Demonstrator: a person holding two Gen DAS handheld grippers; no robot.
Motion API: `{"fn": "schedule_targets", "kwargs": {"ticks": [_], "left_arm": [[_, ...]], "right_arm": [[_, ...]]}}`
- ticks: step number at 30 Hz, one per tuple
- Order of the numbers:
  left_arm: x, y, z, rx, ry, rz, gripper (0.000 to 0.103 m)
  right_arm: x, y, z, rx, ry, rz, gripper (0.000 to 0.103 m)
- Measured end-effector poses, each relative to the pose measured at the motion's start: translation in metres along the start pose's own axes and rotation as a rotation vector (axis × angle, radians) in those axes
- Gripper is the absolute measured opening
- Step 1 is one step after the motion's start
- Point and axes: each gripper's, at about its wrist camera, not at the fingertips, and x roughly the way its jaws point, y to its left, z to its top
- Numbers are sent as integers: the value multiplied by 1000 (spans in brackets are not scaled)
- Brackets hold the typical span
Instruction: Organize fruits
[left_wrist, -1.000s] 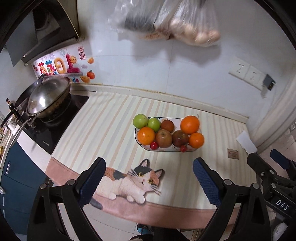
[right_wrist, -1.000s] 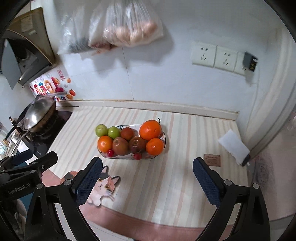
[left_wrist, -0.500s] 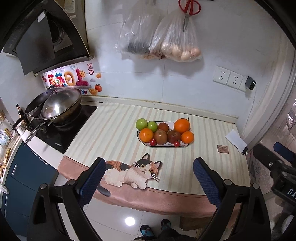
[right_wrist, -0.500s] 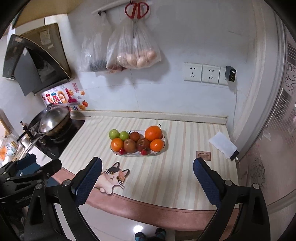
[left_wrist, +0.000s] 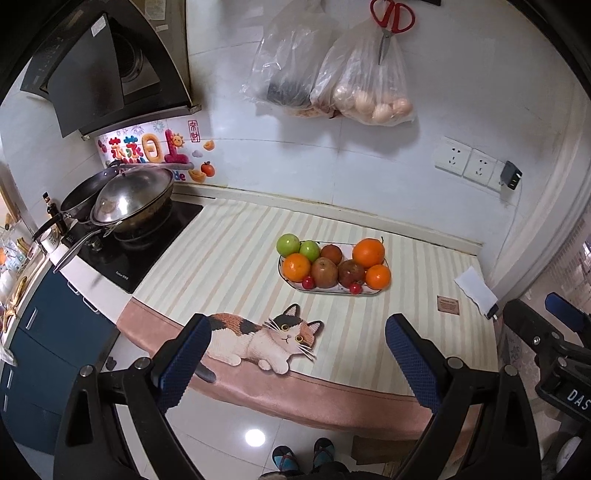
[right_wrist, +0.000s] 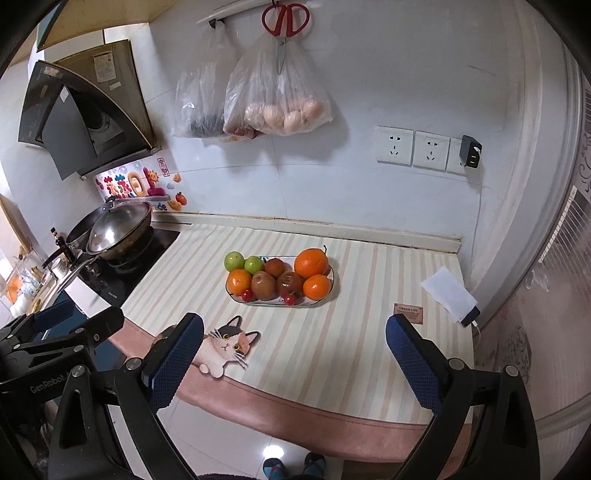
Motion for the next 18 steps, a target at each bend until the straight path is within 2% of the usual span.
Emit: {"fn": "schedule_targets", "kwargs": {"ticks": [4,8,18], "left_arm": [[15,-1,7,-8,-9,27,101],[33,-2,13,-12,-3,50,101],[83,1,25,-17,58,82,101]], "right_arm": [[26,-8,9,1,5,-14,101],[48,-11,18,5,11,-23,101],[110,-6,27,-5,66,-36,101]]}}
